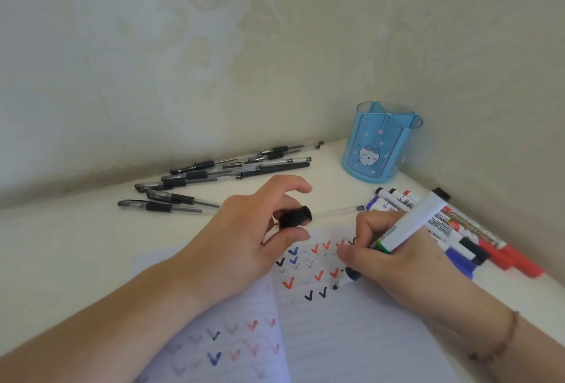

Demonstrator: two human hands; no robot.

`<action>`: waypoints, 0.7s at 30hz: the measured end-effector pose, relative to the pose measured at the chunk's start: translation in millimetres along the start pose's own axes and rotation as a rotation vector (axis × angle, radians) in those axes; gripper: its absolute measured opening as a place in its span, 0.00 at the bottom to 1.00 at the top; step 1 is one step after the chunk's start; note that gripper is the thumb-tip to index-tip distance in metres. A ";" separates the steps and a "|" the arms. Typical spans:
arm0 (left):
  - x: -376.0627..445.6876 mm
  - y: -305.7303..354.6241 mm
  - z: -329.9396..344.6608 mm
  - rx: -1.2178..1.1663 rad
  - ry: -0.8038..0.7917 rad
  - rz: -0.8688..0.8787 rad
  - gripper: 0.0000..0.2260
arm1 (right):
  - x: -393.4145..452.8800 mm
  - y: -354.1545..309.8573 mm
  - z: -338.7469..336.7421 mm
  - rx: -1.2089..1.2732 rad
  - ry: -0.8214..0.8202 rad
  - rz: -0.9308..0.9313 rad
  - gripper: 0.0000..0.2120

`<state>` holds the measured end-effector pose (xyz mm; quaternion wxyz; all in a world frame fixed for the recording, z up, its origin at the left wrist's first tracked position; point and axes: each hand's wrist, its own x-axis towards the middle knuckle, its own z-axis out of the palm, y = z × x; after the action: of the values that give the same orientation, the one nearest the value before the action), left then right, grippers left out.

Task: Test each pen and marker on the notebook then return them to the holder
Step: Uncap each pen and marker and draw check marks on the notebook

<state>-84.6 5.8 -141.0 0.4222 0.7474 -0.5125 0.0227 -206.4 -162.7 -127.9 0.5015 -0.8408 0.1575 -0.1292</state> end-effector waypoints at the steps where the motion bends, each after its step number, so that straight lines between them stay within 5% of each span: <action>1: 0.7 -0.2 -0.3 0.001 0.029 -0.021 0.18 | -0.4 -0.5 0.4 -0.017 -0.002 -0.012 0.15; 16: 1.3 -3.3 0.7 0.043 0.055 0.014 0.10 | 5.1 7.9 -3.1 -0.041 -0.011 -0.063 0.15; 21: 1.0 -6.3 0.9 0.112 0.042 0.069 0.07 | 5.1 3.4 -8.9 0.322 0.009 -0.130 0.15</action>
<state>-79.5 5.2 -144.9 0.3893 0.7511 -0.5270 0.0815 -205.5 -173.4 -126.4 0.6196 -0.7574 0.0822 -0.1887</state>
